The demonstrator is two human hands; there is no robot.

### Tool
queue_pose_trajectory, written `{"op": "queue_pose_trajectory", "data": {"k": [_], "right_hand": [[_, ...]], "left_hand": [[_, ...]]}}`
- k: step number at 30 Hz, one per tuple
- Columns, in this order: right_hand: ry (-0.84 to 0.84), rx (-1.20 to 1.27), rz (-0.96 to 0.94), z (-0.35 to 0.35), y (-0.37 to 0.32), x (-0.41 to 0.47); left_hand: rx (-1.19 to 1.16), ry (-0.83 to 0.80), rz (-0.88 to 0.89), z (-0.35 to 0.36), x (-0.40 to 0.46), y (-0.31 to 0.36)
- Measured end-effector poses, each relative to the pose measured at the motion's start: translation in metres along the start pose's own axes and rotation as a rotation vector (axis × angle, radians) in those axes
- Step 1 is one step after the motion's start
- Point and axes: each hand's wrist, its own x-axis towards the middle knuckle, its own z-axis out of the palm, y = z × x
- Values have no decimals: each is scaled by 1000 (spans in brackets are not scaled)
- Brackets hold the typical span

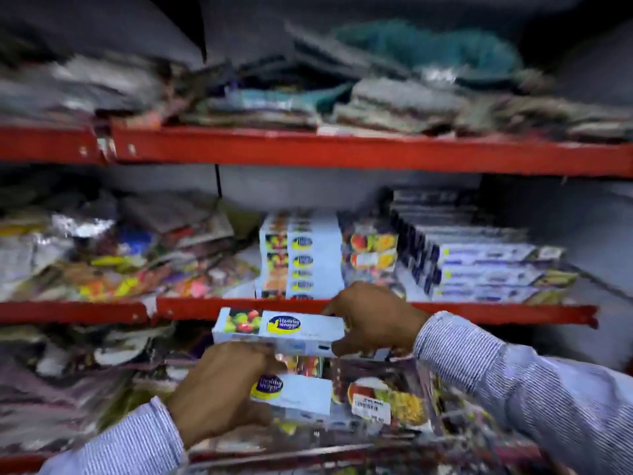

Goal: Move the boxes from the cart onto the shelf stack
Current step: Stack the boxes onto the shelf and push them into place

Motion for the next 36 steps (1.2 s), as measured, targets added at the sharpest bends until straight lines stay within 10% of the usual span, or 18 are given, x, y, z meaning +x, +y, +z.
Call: {"op": "queue_pose_trajectory", "data": {"k": [36], "right_hand": [[136, 102, 273, 32, 113, 134]], "left_hand": [[29, -35, -83, -18, 125, -54]]}}
